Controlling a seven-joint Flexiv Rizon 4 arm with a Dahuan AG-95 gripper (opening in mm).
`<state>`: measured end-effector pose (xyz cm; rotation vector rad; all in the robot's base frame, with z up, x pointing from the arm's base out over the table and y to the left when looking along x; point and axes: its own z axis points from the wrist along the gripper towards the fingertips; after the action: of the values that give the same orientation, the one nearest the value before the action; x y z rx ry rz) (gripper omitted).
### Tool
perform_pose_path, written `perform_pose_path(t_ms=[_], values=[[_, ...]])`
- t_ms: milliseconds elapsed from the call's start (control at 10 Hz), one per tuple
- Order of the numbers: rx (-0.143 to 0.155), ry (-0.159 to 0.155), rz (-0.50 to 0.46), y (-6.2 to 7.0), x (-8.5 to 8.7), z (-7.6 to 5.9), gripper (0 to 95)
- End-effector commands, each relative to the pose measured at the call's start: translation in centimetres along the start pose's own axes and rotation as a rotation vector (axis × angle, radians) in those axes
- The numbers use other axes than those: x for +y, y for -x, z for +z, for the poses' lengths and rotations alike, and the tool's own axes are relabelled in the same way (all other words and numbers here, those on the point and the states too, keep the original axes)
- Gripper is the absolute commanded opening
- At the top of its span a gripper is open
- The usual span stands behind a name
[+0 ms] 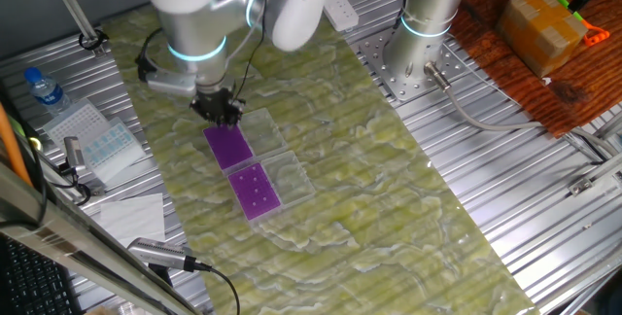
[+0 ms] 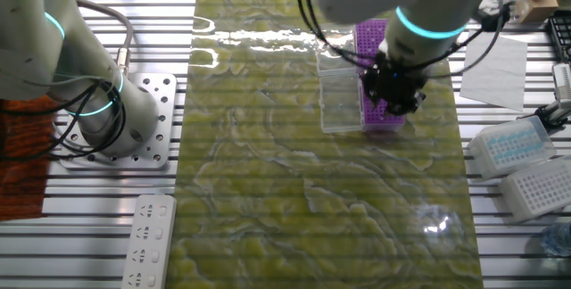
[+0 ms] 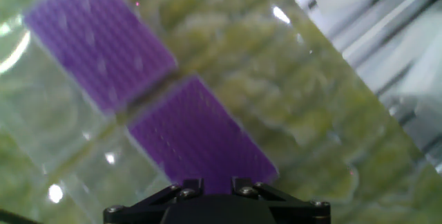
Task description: Transfer all small pipette tips from one holder to another
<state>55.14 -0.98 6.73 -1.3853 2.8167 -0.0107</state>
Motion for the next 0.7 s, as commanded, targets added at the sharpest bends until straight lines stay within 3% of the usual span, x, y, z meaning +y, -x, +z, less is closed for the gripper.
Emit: perform_pose_path(t_ms=[100, 700], values=[[-0.012, -0.007, -0.016, -0.56, -0.53, 1.09, 19.0], [-0.028, -0.015, -0.018, -0.58, -0.77, 1.79, 19.0]])
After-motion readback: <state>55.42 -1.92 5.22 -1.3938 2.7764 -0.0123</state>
